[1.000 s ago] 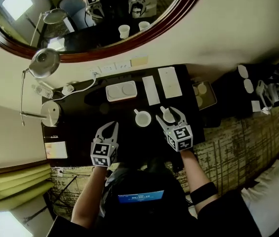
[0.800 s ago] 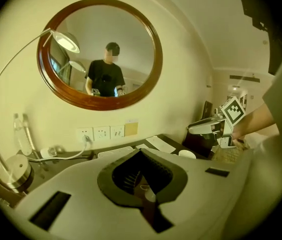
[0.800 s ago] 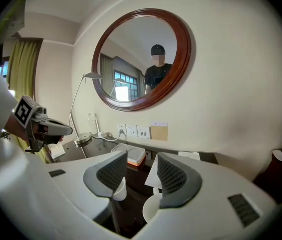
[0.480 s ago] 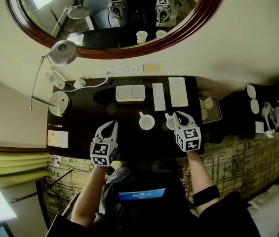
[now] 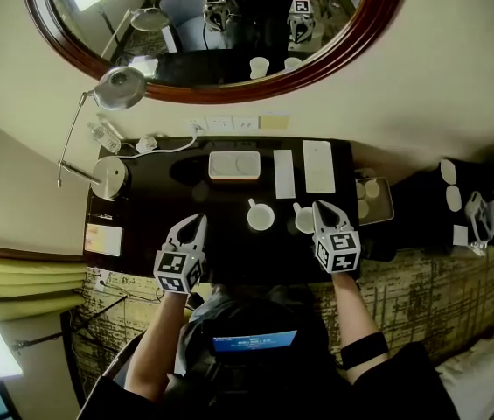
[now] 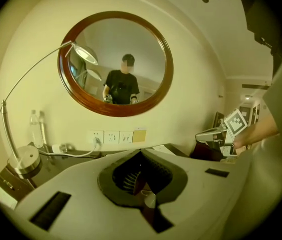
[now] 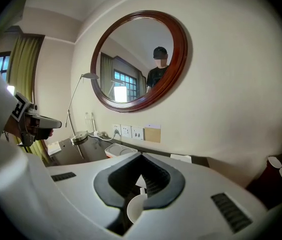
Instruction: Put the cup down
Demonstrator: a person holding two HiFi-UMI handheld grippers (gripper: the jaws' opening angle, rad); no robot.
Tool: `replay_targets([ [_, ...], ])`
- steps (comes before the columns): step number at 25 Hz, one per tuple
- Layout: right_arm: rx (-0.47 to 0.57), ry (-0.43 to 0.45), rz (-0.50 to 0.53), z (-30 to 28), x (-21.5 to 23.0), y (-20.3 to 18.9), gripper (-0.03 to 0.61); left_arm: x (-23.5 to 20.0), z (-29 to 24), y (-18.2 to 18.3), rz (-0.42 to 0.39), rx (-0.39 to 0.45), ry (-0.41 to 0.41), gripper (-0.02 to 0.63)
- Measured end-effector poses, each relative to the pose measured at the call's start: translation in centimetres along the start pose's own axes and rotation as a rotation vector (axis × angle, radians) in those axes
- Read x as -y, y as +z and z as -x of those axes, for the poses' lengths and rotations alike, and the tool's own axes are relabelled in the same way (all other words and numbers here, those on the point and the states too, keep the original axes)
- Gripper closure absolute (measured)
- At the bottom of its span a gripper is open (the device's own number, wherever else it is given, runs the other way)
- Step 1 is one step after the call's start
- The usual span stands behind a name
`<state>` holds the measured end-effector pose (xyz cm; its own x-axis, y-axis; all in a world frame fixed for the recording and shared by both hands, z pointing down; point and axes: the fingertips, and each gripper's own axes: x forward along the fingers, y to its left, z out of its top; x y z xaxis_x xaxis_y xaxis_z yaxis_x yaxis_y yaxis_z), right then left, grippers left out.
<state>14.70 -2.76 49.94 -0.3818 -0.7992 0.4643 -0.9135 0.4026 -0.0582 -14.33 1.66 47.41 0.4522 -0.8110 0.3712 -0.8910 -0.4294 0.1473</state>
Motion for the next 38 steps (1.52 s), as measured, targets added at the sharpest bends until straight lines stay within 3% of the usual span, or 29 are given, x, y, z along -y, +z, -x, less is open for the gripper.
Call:
replay_targets([
  [17,-0.003,-0.02,-0.067,0.2,2.0,-1.3,0.575,2.5,-1.3,-1.2,-0.009,-0.016,-0.056,0.612],
  [21,-0.019,-0.02,-0.064,-0.1,2.7,-1.8,0.575,4.5,-2.5,-4.1,-0.023,-0.074,-0.102,0.508],
  [27,-0.061,-0.003,-0.059,-0.7,3.8,-3.7,0.575,7.7,-5.9,-9.6,-0.002,-0.164,-0.118,0.185],
  [29,-0.074,0.002,-0.05,-1.1,4.5,-4.2,0.575,8.8,-7.4,-11.2,0.001,-0.179,-0.121,0.124],
  [34,-0.083,0.006,-0.028,-1.8,6.4,-4.3,0.574,10.9,-11.2,-14.5,0.006,-0.208,-0.125,0.055],
  [38,-0.086,0.004,-0.004,-1.6,8.0,-4.2,0.574,11.7,-14.0,-16.1,0.006,-0.209,-0.092,0.046],
])
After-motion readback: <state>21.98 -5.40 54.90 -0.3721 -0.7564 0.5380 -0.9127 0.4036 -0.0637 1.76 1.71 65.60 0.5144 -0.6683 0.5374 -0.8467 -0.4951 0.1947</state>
